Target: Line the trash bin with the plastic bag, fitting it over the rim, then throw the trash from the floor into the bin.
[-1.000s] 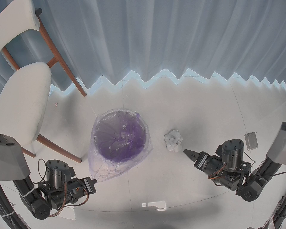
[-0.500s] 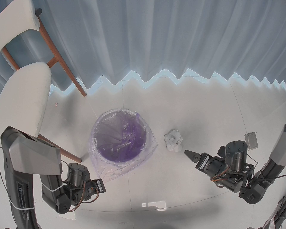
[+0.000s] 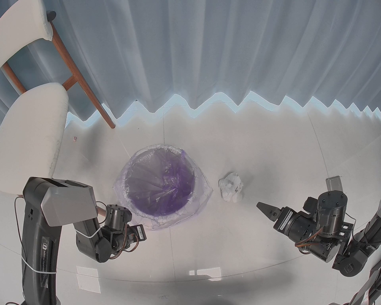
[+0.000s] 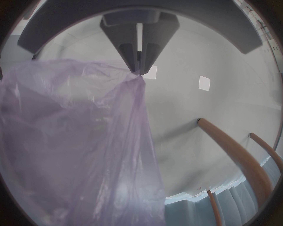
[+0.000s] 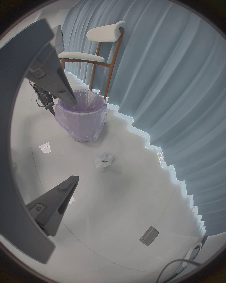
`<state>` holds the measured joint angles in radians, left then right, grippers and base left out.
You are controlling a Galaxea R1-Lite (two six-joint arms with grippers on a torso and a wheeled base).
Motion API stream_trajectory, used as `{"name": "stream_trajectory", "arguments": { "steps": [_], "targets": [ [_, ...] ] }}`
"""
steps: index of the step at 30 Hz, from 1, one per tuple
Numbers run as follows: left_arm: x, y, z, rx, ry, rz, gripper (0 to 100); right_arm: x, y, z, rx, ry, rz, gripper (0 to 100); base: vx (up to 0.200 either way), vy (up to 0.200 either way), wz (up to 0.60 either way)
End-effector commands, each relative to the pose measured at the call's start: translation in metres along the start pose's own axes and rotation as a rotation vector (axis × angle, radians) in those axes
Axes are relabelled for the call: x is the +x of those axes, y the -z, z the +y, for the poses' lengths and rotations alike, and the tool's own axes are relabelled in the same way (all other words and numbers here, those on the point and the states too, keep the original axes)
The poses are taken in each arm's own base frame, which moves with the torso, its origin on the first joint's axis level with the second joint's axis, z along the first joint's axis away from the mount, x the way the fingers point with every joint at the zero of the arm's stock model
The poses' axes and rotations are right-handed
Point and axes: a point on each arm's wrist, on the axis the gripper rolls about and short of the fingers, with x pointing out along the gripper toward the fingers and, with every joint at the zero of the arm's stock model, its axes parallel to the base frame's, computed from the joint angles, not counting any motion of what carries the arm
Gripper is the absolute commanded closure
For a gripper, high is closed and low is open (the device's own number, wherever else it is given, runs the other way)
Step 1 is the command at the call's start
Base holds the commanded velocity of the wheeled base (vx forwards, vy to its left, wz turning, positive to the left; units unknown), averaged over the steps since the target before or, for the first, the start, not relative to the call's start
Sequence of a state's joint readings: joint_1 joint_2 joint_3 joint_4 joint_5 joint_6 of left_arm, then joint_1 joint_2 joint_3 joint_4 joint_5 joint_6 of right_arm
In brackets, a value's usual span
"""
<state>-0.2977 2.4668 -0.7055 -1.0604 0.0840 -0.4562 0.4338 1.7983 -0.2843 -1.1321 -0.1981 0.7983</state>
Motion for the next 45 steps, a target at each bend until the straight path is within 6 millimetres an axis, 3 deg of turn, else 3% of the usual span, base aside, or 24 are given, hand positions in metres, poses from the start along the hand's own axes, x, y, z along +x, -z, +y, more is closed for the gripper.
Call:
{"name": "stream_trajectory", "arguments": {
  "steps": [1, 6, 7, 11, 17, 23, 24, 25, 27, 28, 29, 31, 34, 35, 37, 38, 45],
  "targets": [
    [0.019, -0.011, -0.006, -0.003, 0.013, -0.037, 100, -0.003, -0.001, 0.000, 0.000, -0.004, -0.005, 0, 0.000, 0.000, 0.00],
    [0.019, -0.015, -0.008, 0.006, 0.018, -0.052, 100, -0.001, 0.002, -0.001, -0.007, 0.008, 0.009, 0, 0.000, 0.000, 0.00],
    [0.018, -0.015, -0.008, 0.005, 0.016, -0.051, 0, 0.001, 0.002, -0.001, -0.014, 0.009, 0.012, 0, 0.000, 0.000, 0.00],
    [0.011, -0.010, -0.005, 0.006, 0.009, -0.039, 0, 0.015, 0.007, -0.002, -0.035, 0.022, 0.027, 0, 0.000, 0.000, 0.00],
    [-0.017, -0.013, -0.008, 0.003, 0.009, -0.110, 0, 0.032, 0.010, 0.000, -0.038, 0.028, 0.035, 0, 0.000, 0.000, 0.00],
    [-0.069, -0.011, -0.003, 0.003, 0.039, -0.145, 0, 0.059, 0.025, -0.008, -0.067, 0.065, 0.090, 0, 0.000, 0.000, 0.00],
    [-0.069, -0.011, -0.003, 0.003, 0.039, -0.145, 0, 0.059, 0.025, -0.008, -0.067, 0.065, 0.090, 0, 0.000, 0.000, 0.00],
    [-0.088, -0.014, -0.003, 0.004, 0.066, -0.154, 0, 0.072, 0.030, -0.009, -0.096, 0.062, 0.106, 0, 0.000, 0.000, 0.00],
    [-0.097, -0.014, -0.003, 0.005, 0.079, -0.156, 0, 0.077, 0.031, -0.009, -0.111, 0.059, 0.115, 0, 0.000, 0.000, 0.00],
    [-0.118, -0.017, -0.005, 0.010, 0.116, -0.167, 0, 0.089, 0.035, -0.010, -0.137, 0.043, 0.133, 0, 0.000, 0.000, 0.00],
    [-0.118, -0.017, -0.005, 0.010, 0.116, -0.167, 0, 0.089, 0.035, -0.010, -0.137, 0.043, 0.133, 0, 0.000, 0.000, 0.00],
    [-0.141, -0.023, -0.008, 0.012, 0.164, -0.202, 0, 0.107, 0.040, -0.009, -0.167, 0.032, 0.165, 0, 0.000, 0.000, 0.00],
    [-0.159, -0.030, -0.010, 0.009, 0.198, -0.249, 0, 0.120, 0.041, -0.007, -0.188, 0.042, 0.183, 0, 0.000, 0.000, 0.00],
    [-0.180, -0.038, -0.010, 0.002, 0.240, -0.301, 0, 0.135, 0.042, -0.004, -0.194, 0.054, 0.221, 0, 0.000, 0.000, 0.00],
    [-0.188, -0.040, -0.010, 0.001, 0.257, -0.318, 0, 0.139, 0.041, -0.003, -0.193, 0.056, 0.232, 0, 0.000, 0.000, 0.00],
    [-0.210, -0.045, -0.006, -0.007, 0.295, -0.375, 0, 0.152, 0.039, 0.002, -0.193, 0.052, 0.240, 0, 0.000, 0.000, 0.00],
    [-0.264, -0.043, 0.001, -0.006, 0.393, -0.500, 0, 0.189, 0.043, 0.008, -0.240, 0.061, 0.259, 0, 0.000, 0.000, 0.00]
  ]
}}
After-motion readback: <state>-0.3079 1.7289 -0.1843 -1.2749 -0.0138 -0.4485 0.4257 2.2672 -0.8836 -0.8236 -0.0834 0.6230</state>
